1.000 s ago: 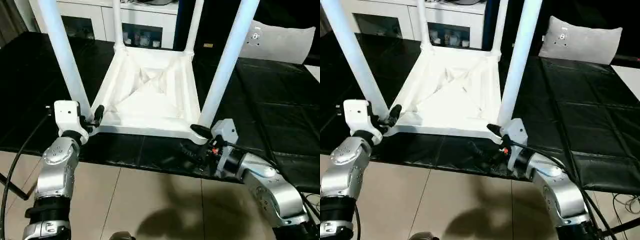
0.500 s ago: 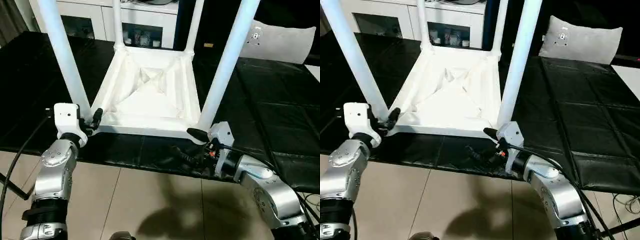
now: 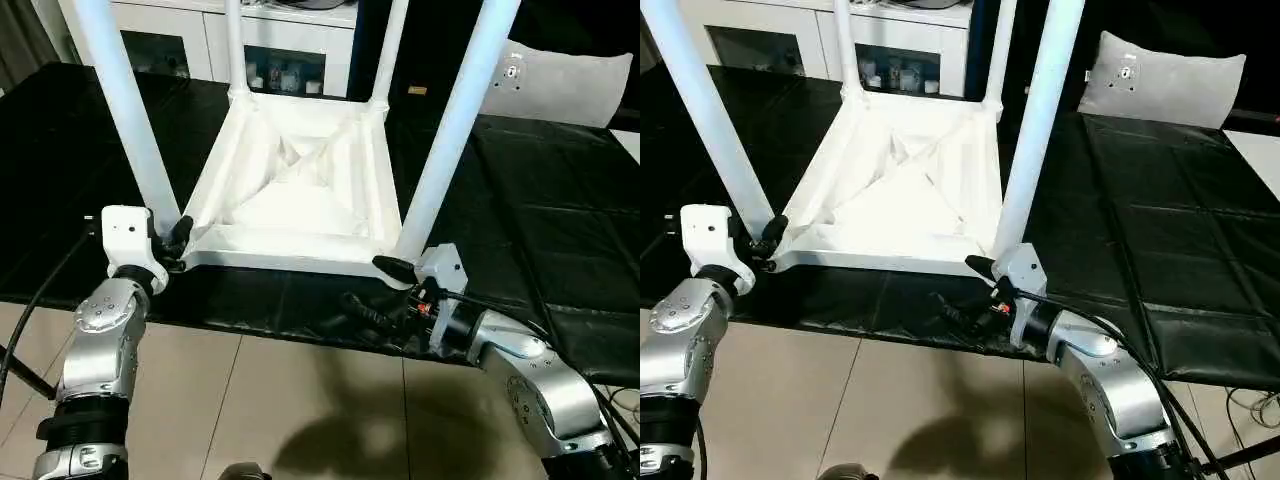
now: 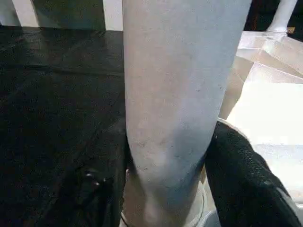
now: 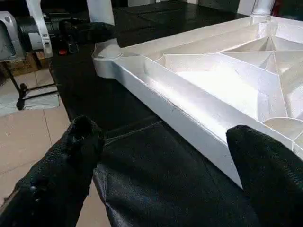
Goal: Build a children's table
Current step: Flip table
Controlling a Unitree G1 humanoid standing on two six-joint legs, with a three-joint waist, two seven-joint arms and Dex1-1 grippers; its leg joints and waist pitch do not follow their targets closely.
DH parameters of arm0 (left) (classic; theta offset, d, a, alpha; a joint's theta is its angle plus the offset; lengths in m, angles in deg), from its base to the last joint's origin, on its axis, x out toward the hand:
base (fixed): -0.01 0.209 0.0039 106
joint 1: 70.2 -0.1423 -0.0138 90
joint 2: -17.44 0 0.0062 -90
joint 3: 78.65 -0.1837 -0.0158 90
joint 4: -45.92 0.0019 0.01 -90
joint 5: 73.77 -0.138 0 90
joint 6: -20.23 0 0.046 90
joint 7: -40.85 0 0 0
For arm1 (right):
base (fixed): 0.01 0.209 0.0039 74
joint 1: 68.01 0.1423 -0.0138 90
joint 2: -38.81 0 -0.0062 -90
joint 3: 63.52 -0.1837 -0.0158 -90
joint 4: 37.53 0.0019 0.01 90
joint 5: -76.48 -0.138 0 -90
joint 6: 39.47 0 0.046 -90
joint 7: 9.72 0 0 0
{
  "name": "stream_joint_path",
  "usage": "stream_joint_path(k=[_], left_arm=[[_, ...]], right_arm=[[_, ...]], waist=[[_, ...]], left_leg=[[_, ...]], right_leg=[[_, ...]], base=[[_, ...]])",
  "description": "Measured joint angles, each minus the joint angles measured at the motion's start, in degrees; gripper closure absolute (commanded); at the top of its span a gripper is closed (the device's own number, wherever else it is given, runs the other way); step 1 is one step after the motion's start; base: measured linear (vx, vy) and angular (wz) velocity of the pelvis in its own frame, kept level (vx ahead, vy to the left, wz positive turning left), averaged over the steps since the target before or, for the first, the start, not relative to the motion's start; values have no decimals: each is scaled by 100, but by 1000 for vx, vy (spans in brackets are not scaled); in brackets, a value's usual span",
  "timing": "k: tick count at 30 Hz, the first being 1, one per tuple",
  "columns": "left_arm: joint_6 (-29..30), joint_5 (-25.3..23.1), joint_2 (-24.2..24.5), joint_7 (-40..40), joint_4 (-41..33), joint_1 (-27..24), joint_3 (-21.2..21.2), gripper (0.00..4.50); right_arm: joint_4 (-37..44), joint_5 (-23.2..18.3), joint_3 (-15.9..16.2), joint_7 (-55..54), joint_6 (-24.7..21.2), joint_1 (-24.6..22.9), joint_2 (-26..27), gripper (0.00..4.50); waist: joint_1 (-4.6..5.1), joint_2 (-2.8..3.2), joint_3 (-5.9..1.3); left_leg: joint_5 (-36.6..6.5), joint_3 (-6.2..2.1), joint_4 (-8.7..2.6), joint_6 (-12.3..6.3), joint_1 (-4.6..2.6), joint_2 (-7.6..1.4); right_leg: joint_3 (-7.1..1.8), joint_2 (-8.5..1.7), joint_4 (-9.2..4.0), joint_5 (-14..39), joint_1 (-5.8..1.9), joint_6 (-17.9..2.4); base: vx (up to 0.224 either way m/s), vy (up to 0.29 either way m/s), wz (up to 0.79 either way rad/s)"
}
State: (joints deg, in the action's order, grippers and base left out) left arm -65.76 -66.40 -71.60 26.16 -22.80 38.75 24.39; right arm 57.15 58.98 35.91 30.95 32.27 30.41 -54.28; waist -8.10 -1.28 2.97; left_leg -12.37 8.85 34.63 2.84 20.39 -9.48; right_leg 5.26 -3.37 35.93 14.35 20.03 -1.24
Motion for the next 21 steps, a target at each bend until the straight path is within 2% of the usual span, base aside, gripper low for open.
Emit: stream_joint_path(k=[8,13,17,21], left_arm=[[232,193,-189,8,-96,37,91,246],[879,487,-544,215,-548,34,259,247],[1581,1001,-1151,624,-1172,-44,454,247],[2024,1819,-1588,754,-1384,-46,654,246]], right_arm=[[-104,57,4,-43,27,0,45,0],[-199,138,4,-165,22,6,117,0],[-287,134,-26,-443,-44,11,360,0],[-491,125,-220,-743,-55,124,565,0]], waist=[[-18,2,1],[-16,19,6],[-15,47,6],[-17,44,7]], left_leg=[[2,0,0,0,1,1],[5,3,-3,0,1,1],[12,13,-9,-12,4,3],[21,15,-15,-18,2,1]], right_leg=[[0,-1,0,0,0,0],[0,-3,1,0,1,0],[-1,-7,1,1,9,-2],[-1,-6,2,6,10,-2]], base=[[0,0,0],[0,0,0],[0,0,0],[0,0,0]])
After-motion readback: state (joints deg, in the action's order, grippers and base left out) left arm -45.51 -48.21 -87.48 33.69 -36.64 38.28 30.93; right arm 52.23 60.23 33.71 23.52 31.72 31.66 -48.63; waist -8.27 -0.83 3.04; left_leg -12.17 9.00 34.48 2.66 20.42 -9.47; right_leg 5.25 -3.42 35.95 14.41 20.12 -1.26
